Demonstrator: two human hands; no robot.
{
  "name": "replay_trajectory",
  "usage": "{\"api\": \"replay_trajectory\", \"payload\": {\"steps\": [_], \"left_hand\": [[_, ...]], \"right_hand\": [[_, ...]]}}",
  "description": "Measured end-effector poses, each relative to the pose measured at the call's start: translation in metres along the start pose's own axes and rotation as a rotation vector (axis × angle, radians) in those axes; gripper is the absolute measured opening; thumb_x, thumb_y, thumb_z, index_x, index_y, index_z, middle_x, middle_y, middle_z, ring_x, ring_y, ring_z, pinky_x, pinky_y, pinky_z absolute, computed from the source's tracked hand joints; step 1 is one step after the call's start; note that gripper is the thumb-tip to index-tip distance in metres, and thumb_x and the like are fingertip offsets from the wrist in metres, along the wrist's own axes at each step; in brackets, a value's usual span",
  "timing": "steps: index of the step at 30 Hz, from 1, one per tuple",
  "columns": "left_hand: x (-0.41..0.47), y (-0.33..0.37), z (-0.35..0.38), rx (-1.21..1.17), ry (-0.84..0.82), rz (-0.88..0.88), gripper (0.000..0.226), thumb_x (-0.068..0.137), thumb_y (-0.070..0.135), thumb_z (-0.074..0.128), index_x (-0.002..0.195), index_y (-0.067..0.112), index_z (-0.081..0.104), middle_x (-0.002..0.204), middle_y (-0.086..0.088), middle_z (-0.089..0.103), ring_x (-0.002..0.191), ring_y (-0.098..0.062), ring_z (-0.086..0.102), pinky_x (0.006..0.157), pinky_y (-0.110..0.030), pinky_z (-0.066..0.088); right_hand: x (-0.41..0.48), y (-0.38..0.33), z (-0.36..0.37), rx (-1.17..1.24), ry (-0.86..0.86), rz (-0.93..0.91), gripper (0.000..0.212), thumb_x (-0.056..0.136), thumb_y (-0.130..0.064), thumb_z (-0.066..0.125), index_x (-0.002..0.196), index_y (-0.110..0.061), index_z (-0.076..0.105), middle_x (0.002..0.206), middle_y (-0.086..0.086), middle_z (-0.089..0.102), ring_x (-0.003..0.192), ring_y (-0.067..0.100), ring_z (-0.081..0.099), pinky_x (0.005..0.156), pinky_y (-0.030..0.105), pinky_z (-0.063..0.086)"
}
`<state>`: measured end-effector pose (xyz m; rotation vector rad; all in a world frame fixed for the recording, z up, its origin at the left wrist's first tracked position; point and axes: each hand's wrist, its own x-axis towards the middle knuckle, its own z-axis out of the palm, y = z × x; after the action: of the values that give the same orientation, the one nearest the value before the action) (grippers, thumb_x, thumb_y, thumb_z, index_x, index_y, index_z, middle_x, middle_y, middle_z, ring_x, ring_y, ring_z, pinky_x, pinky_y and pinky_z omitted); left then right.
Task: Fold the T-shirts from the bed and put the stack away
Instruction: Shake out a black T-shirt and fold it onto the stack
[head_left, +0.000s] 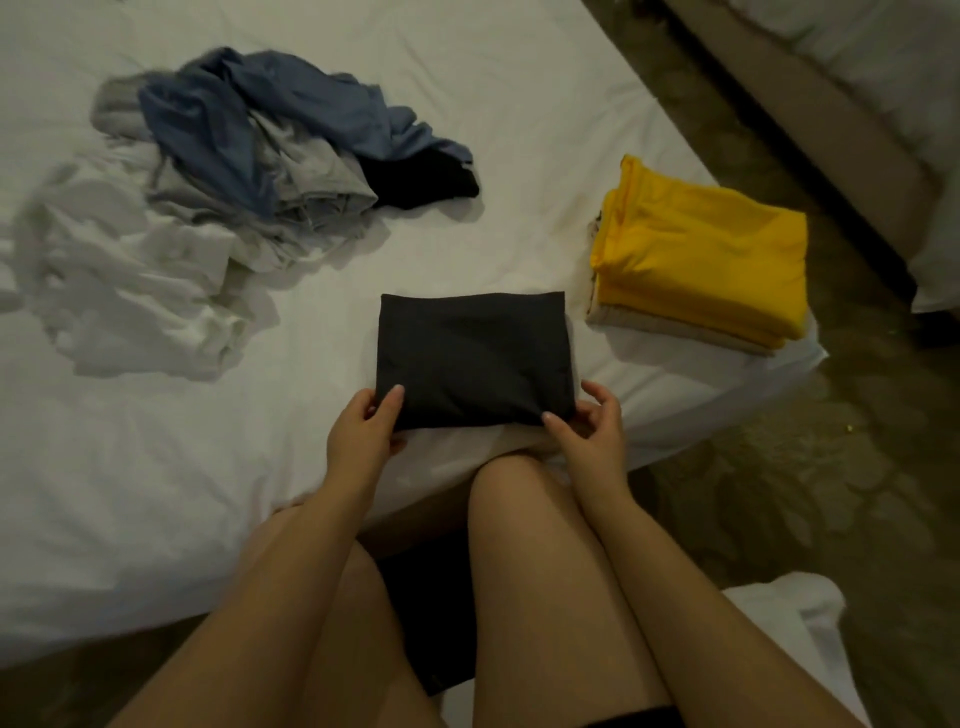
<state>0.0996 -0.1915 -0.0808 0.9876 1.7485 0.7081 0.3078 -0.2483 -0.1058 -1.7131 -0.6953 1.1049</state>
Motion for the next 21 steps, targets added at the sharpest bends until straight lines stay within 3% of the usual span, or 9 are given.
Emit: {"api": "replay_trajectory", "payload": {"steps": [3,7,9,12,16,21], "left_hand": [[-0.003,-0.006,-0.003,-0.094,-0.043,-0.023,0.022,0.093,0.031,0.053,0.098,0.010,0.056,0.104,-0.015,0.059,0.095,-0.026,0.059,0.073,-0.029,0.052],[-0.004,-0.009,-0.004,-0.197,0.049,-0.023,0.013,0.095,0.026,0.051,0.088,0.018,0.058,0.097,-0.006,0.059,0.094,-0.024,0.058,0.076,-0.032,0.053],[-0.004,-0.007,-0.002,-0.236,0.081,-0.039,0.015,0.095,0.027,0.050,0.087,0.018,0.058,0.094,-0.004,0.058,0.094,-0.025,0.058,0.081,-0.036,0.054],[-0.004,-0.008,0.001,-0.193,0.079,-0.038,0.016,0.095,0.029,0.051,0.094,0.014,0.058,0.095,-0.005,0.058,0.094,-0.024,0.057,0.077,-0.033,0.053],[-0.007,-0.011,0.000,-0.164,0.029,-0.001,0.014,0.095,0.027,0.051,0.101,0.015,0.056,0.098,-0.003,0.057,0.090,-0.018,0.057,0.076,-0.029,0.051],[-0.014,-0.018,0.003,-0.132,0.046,0.086,0.015,0.097,0.026,0.046,0.104,0.016,0.054,0.101,-0.003,0.056,0.090,-0.015,0.056,0.084,-0.033,0.049]], "right_hand": [[0.002,0.000,-0.004,0.020,-0.019,-0.022,0.032,0.088,-0.012,0.061,0.115,-0.022,0.048,0.106,0.003,0.061,0.101,0.016,0.059,0.079,0.022,0.049],[0.015,-0.016,-0.011,-0.077,0.079,-0.125,0.014,0.089,-0.011,0.059,0.090,-0.019,0.048,0.082,-0.003,0.053,0.076,0.012,0.053,0.066,0.019,0.043],[0.022,-0.026,-0.014,-0.126,0.108,-0.178,0.011,0.090,-0.014,0.059,0.090,-0.018,0.048,0.081,-0.005,0.051,0.074,0.008,0.051,0.065,0.018,0.042],[0.024,-0.026,-0.013,-0.160,0.088,-0.178,0.008,0.090,-0.017,0.059,0.094,-0.020,0.053,0.087,-0.008,0.055,0.082,0.007,0.054,0.070,0.017,0.045],[0.017,-0.003,-0.014,-0.264,0.046,-0.134,0.013,0.084,-0.024,0.067,0.093,-0.022,0.057,0.101,0.003,0.056,0.089,0.013,0.055,0.075,0.022,0.048],[0.007,0.004,-0.010,-0.172,0.062,-0.089,0.017,0.083,-0.022,0.069,0.094,-0.018,0.058,0.104,0.008,0.056,0.088,0.012,0.054,0.072,0.016,0.044]]}}
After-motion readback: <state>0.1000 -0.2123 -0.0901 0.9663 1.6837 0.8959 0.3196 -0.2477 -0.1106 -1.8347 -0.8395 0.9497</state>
